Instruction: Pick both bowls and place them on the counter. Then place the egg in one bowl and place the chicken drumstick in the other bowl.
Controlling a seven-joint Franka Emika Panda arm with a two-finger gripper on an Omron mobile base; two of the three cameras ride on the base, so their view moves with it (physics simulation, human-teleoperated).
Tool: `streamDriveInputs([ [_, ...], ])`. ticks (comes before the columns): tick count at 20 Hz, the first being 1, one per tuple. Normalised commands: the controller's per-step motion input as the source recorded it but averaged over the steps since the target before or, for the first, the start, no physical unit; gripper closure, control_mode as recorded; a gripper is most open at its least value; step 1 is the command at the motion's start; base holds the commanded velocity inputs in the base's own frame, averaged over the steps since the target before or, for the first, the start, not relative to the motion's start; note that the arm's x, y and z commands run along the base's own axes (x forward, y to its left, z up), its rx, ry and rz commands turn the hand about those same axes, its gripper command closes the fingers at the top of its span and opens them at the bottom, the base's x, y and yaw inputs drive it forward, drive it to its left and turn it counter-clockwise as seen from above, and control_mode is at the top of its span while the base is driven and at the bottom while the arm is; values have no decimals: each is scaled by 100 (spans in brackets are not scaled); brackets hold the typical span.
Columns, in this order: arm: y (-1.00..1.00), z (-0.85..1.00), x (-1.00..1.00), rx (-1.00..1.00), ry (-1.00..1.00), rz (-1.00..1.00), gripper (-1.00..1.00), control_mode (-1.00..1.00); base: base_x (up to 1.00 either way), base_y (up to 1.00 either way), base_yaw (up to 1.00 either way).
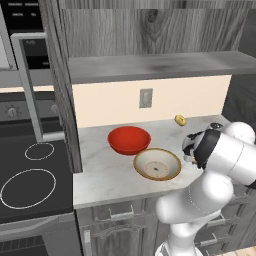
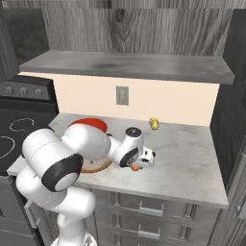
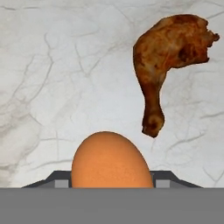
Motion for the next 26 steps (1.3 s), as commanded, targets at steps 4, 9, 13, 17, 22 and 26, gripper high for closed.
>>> streamDriveInputs([
  [4,-3,6,-7,0,-9,0,100,-100,0,0,0],
  [9,-3,32,-29,1,-9,0,100,-100,0,0,0],
  [13,0,43,-26,1,-7,0,100,-100,0,0,0],
  [17,-1,50,-13,0,0,0,100,-100,0,0,0],
  [22,0,47,-12,0,-1,0,100,-100,0,0,0],
  [26,5,39,-17,1,-5,0,100,-100,0,0,0],
])
